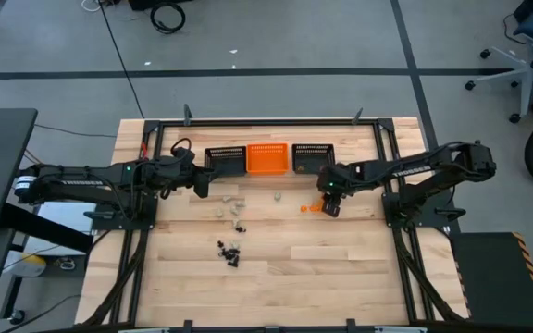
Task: Sort Halloween decoration
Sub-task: Put the orange pumpkin toy into the right black bin
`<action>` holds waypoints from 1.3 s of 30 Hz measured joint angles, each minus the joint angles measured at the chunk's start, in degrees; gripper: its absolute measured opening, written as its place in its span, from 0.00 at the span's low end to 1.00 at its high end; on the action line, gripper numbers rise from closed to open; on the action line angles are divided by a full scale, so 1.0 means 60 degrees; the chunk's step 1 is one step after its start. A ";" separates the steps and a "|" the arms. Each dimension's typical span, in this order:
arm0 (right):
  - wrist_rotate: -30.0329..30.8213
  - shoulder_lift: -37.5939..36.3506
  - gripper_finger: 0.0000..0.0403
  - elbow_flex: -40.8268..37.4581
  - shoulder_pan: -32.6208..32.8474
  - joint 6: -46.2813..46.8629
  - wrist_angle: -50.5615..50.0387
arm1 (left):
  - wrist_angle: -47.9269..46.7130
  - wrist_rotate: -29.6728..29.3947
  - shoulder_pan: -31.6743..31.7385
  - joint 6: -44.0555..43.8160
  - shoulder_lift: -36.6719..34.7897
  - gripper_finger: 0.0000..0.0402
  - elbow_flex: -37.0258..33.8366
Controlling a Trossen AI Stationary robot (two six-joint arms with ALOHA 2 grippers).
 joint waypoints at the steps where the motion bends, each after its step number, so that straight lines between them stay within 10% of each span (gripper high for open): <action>1: 0.0016 0.0000 0.41 -0.0099 0.0000 0.0004 0.0200 | 0.0000 0.0000 0.0000 0.0004 0.0003 0.39 0.0000; 39: 0.0102 -0.0007 0.32 -0.1257 -0.0007 0.0620 0.1725 | 0.0000 0.0000 -0.0004 -0.0094 0.0000 0.39 0.0000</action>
